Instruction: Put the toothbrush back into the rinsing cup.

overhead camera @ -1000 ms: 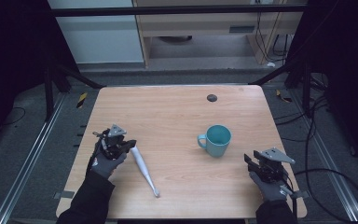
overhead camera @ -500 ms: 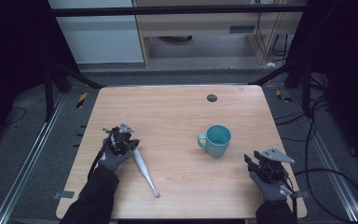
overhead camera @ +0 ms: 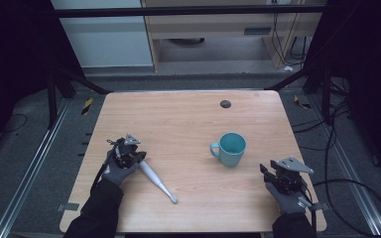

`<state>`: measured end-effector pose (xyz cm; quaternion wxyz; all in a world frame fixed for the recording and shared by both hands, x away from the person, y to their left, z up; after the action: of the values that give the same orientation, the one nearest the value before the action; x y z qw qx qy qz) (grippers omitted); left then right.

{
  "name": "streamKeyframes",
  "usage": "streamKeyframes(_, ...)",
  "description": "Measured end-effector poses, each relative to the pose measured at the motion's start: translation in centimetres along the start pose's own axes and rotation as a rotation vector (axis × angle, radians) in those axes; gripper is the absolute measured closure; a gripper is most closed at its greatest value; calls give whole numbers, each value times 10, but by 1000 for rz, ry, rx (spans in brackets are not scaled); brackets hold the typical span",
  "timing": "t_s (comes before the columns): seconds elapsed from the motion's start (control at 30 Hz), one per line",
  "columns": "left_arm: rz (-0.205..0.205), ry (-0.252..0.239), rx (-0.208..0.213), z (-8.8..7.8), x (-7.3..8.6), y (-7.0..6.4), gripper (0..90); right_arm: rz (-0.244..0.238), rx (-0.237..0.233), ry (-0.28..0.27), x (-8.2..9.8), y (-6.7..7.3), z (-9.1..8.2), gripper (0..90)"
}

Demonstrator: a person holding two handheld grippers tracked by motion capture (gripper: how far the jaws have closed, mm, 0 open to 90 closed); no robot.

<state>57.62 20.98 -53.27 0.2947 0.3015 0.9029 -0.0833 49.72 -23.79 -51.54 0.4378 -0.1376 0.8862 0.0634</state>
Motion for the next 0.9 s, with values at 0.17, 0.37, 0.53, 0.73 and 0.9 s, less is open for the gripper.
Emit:
streamKeyframes(0.17,-8,3,-5,-3,6,1,898,-3,1,2,0,0,0,554)
streamKeyframes(0.37,-12,11,-12,-7,13,1,898,1,1,2,0,0,0,551)
streamKeyframes(0.53,-6,8,-10,-12,17,-1,898,-3,4,4,0,0,0,550)
streamKeyframes(0.73,-1,13,-9,-17,24,-5,897,-3,7,4,1,0,0,548)
streamKeyframes(0.9,6,17,-7,-24,31,-10,897,-4,9,6,1,0,0,547)
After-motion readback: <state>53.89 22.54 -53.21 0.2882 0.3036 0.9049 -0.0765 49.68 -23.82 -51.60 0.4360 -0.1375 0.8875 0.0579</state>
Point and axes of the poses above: each handheld gripper's, and its own axes: z roughly forward along the jaws, x roughly out of its underside, y roughly to its left, the point moved 8 cm from there along z, roughly forward along the jaws, and after that the axes turned 6 degrees about y, right-handed, at the moved point
